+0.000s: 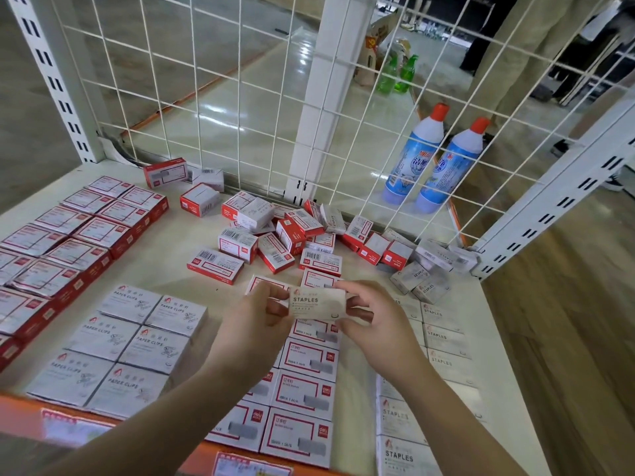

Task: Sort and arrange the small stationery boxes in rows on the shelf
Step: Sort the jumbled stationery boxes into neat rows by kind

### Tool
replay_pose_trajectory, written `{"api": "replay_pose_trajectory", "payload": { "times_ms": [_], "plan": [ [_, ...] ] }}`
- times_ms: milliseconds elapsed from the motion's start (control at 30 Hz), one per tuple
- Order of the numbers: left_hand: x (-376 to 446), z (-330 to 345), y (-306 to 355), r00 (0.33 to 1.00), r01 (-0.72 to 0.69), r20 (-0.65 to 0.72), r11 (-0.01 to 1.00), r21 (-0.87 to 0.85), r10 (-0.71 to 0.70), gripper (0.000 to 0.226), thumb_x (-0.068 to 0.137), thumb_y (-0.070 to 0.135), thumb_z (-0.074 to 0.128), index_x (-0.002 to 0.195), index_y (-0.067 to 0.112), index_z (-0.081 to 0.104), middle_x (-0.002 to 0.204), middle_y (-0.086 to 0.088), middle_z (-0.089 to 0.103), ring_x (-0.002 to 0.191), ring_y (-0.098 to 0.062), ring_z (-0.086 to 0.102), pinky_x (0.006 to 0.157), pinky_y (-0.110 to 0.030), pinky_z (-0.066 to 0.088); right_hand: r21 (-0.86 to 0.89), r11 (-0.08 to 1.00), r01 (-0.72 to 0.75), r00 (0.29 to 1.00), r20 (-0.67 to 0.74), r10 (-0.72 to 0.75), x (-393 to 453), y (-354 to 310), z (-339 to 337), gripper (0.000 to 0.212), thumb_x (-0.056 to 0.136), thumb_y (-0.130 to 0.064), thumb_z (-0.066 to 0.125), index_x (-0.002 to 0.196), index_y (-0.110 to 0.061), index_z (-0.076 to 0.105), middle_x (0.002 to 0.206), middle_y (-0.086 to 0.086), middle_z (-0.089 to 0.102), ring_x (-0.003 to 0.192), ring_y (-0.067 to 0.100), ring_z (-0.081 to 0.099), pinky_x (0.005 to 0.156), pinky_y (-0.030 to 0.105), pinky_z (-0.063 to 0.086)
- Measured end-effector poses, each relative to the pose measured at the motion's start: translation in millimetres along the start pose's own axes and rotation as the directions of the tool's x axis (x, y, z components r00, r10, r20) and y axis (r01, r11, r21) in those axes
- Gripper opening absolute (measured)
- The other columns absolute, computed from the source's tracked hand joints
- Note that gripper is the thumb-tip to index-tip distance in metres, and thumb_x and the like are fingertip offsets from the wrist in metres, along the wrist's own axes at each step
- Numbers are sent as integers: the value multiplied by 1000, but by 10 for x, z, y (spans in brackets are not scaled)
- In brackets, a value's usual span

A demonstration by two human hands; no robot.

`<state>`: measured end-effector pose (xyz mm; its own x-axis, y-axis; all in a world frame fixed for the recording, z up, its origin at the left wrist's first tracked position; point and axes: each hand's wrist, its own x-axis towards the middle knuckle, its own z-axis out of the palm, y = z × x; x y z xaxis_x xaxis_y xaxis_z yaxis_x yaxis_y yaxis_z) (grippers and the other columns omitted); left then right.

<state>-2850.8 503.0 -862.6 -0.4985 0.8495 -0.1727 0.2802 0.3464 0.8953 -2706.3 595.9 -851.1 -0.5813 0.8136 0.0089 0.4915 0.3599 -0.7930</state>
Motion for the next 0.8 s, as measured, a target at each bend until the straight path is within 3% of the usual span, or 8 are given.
{"api": "replay_pose_trajectory", "payload": {
  "times_ms": [167,267,367,433,500,567,667,800],
  "plan": [
    [-39,64,25,1000,-9,-1,999,-35,9,21,89,16,59,93,30,43,81,21,53,80,0,58,65,-13,52,0,1000,19,1000,7,-19,-18,20,-76,50,78,3,67,117,-28,60,110,-19,54,100,-4,56,83,2,40],
    [-51,114,34,1000,-9,1,1000,-16,9,22,88,17,60,97,30,45,87,17,57,89,-7,60,77,-21,55,7,1000,28,999,21,-28,-44,24,-153,52,79,2,66,109,-39,56,109,-20,54,97,-14,53,82,2,40],
    [-59,145,78,999,-50,10,997,55,50,20,89,20,59,100,30,46,94,16,54,91,-4,55,65,-6,46,-12,1000,-1,999,34,1,-81,57,-252,50,81,-6,67,103,-48,51,109,-16,56,94,-16,50,80,0,38],
    [-55,175,108,997,-78,23,987,138,76,22,90,22,57,110,29,50,102,16,51,95,-3,50,62,-3,40,4,999,-40,999,33,40,-102,96,-325,45,82,-9,67,106,-43,52,109,-13,57,94,-13,51,75,-2,37],
    [-49,218,132,995,-101,41,975,200,95,27,91,23,56,118,25,52,111,12,52,97,-3,47,72,-8,39,9,998,-65,998,24,65,-123,145,-397,41,82,-10,67,107,-39,53,106,-12,58,95,-9,54,78,2,41],
    [-49,268,164,990,-141,63,958,250,129,29,91,22,55,120,24,54,119,9,53,99,-3,47,80,-12,39,23,996,-82,997,8,81,-144,204,-476,39,82,-9,68,107,-37,54,101,-13,58,92,-4,56,81,8,43],
    [-56,349,209,978,-206,105,925,318,182,31,92,25,54,123,26,54,126,11,52,109,-4,48,90,-17,40,2,994,-107,994,4,107,-169,301,-601,39,83,-9,66,114,-30,57,100,-13,56,87,-11,54,75,2,41],
    [-46,500,268,953,-286,209,872,398,218,30,93,32,50,123,30,53,127,15,51,112,-3,47,92,-17,40,-101,983,-153,988,14,155,-172,454,-786,40,87,-12,62,125,-24,54,101,-15,49,91,-7,51,74,3,39]
  ]
}}
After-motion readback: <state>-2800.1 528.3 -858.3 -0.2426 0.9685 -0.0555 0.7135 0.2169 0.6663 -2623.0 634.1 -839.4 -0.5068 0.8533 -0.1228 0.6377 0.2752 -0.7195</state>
